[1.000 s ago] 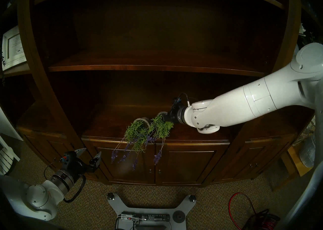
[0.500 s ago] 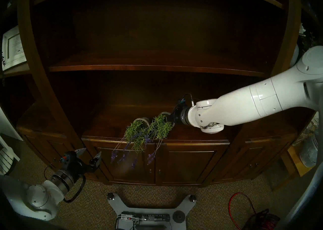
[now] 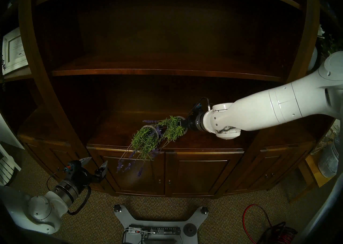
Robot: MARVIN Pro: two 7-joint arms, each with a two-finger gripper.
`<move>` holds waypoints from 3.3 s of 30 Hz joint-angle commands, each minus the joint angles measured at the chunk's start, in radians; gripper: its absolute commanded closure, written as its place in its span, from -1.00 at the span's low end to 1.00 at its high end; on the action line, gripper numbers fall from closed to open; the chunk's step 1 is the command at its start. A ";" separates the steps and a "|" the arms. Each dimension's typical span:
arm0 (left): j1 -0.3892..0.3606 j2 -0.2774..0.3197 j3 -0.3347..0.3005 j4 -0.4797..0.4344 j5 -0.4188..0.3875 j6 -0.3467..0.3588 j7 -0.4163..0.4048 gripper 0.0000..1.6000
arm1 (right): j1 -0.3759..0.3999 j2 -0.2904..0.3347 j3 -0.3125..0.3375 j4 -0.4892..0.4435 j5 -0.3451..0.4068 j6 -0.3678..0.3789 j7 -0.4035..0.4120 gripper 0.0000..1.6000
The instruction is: Place the fake decorative plant upright
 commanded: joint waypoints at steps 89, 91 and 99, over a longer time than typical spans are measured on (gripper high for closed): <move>-0.009 -0.001 -0.010 -0.008 0.001 -0.007 0.001 -1.00 | 0.002 0.041 0.026 0.179 0.291 0.173 0.023 0.00; -0.009 -0.001 -0.010 -0.008 0.001 -0.007 0.001 -1.00 | 0.004 0.045 0.026 0.175 0.287 0.170 0.024 -0.02; -0.010 -0.001 -0.010 -0.008 0.001 -0.006 0.001 -1.00 | 0.024 0.061 0.024 0.153 0.277 0.163 0.021 -0.05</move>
